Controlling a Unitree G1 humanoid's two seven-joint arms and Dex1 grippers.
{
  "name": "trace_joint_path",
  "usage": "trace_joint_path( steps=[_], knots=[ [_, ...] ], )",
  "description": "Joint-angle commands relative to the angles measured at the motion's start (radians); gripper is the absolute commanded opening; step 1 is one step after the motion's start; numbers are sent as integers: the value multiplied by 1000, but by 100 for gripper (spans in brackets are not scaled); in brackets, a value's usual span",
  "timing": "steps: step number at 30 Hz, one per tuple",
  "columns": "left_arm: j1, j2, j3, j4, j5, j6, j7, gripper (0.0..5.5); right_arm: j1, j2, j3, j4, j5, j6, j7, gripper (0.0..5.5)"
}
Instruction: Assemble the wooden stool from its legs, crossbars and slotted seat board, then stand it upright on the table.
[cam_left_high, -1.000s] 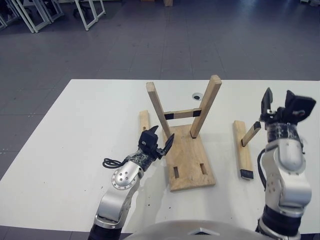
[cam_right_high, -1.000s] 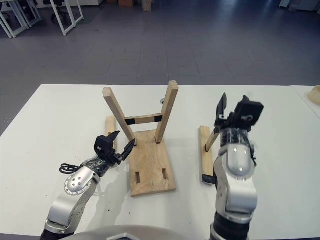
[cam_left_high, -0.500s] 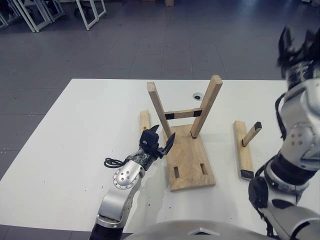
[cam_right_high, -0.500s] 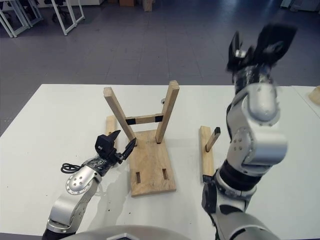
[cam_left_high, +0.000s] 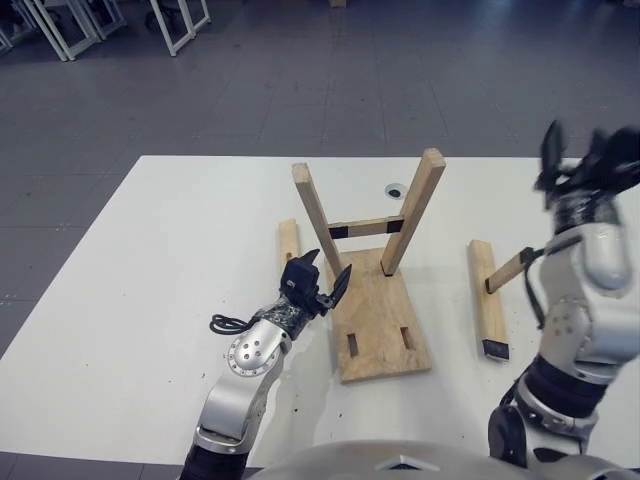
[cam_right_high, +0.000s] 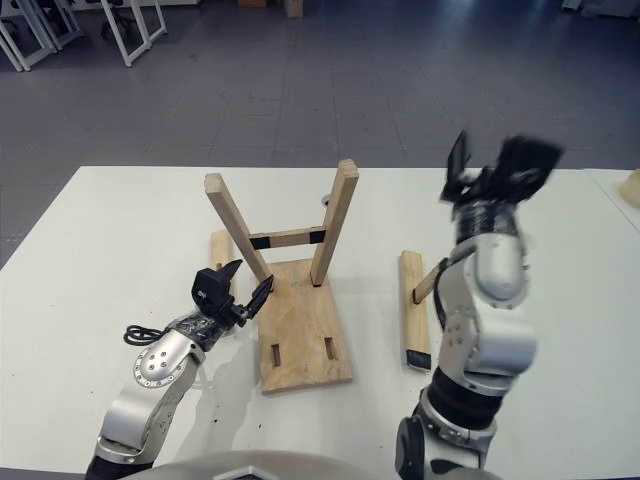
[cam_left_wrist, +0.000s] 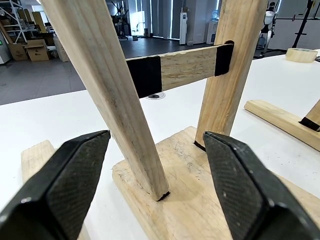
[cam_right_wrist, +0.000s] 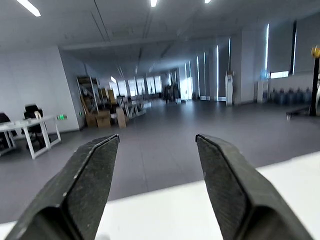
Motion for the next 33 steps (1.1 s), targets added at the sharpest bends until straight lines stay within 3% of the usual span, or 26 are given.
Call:
trace_joint_path(
  steps=[1, 4, 7, 19, 30, 33],
  knots=[
    [24, -11, -11, 5, 16, -18, 19, 344, 343, 19, 56, -163, -2, 127, 18, 358],
    [39, -14, -18, 2, 18, -24, 27, 344, 734, 39, 116, -178, -24, 80, 58, 417],
    [44, -14, -21, 1, 17, -25, 27, 344, 906, 18, 185, -108, -45, 29, 98, 423],
    [23, -16, -13, 18, 19, -32, 31, 344, 834, -45, 225, 134, -83, 144, 146, 423],
    [30, -15, -10, 12, 17, -25, 26, 344, 756, -81, 188, 205, -72, 220, 173, 209],
    [30, 1, 24, 7, -17, -6, 3, 344, 642, -92, 89, 251, -40, 151, 190, 205]
  ],
)
